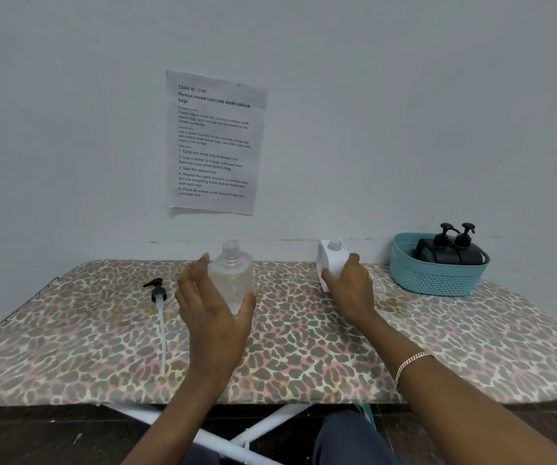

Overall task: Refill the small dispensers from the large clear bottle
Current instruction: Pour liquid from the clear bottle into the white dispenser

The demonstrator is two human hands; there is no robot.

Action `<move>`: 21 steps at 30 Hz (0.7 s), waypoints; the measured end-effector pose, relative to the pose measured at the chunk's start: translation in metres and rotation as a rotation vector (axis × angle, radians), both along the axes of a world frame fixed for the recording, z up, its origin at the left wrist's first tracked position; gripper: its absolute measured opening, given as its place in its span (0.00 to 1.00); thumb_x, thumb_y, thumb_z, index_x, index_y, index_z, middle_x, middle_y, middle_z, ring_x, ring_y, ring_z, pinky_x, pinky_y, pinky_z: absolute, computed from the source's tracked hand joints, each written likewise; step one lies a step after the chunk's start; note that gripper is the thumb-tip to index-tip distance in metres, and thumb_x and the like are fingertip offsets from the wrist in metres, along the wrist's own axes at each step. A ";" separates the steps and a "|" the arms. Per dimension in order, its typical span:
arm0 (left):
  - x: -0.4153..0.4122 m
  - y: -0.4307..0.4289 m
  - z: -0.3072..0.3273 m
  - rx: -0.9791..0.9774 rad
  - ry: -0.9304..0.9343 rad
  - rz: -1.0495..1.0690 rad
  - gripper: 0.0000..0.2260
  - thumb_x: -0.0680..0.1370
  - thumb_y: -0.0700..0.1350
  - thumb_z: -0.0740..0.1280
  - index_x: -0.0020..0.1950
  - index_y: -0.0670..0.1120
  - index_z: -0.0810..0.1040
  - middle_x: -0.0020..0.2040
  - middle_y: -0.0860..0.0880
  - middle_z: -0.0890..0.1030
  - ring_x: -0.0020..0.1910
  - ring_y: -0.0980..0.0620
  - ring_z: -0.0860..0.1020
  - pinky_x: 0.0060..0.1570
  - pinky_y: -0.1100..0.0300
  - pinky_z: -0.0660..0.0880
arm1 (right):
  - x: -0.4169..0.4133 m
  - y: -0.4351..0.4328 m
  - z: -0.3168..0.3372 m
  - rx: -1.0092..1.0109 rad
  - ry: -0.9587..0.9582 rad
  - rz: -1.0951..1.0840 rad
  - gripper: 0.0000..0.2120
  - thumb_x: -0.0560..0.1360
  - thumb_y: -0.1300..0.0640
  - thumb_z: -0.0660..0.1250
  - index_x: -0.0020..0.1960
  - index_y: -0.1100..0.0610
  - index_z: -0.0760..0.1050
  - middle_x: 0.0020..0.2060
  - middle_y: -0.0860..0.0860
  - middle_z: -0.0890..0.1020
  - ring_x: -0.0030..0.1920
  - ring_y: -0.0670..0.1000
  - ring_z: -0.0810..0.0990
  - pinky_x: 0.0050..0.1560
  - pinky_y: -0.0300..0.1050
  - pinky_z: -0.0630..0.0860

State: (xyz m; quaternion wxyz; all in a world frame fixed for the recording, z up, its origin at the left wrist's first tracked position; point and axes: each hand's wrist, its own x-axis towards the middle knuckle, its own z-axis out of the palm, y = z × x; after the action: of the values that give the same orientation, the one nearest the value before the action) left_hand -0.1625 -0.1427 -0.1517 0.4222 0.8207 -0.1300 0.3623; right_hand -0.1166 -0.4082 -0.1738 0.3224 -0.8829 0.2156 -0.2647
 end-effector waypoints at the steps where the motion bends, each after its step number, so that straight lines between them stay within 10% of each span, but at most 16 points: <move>1: 0.001 0.002 0.000 -0.027 0.049 -0.027 0.39 0.76 0.54 0.76 0.80 0.46 0.59 0.75 0.44 0.63 0.74 0.40 0.66 0.69 0.36 0.72 | -0.002 0.001 0.001 0.001 -0.010 0.014 0.26 0.80 0.46 0.72 0.68 0.62 0.69 0.62 0.60 0.82 0.56 0.61 0.83 0.45 0.50 0.78; 7: 0.005 0.006 0.000 -0.088 0.200 -0.066 0.33 0.78 0.52 0.76 0.77 0.45 0.66 0.69 0.44 0.77 0.66 0.43 0.77 0.60 0.46 0.80 | -0.028 0.009 0.007 0.043 -0.072 0.111 0.27 0.77 0.44 0.74 0.68 0.57 0.70 0.61 0.54 0.82 0.50 0.50 0.78 0.34 0.35 0.68; 21: -0.006 -0.005 0.004 0.029 0.072 -0.095 0.28 0.78 0.44 0.76 0.76 0.47 0.69 0.67 0.45 0.79 0.60 0.50 0.77 0.56 0.56 0.72 | -0.118 0.038 -0.012 0.140 -0.180 0.232 0.21 0.73 0.37 0.73 0.61 0.40 0.69 0.52 0.37 0.78 0.49 0.36 0.79 0.36 0.34 0.77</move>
State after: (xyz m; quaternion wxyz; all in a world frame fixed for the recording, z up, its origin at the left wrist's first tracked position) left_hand -0.1688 -0.1480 -0.1476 0.4313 0.8322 -0.1588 0.3103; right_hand -0.2342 -0.3703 -0.1855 0.4297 -0.8500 0.1002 -0.2878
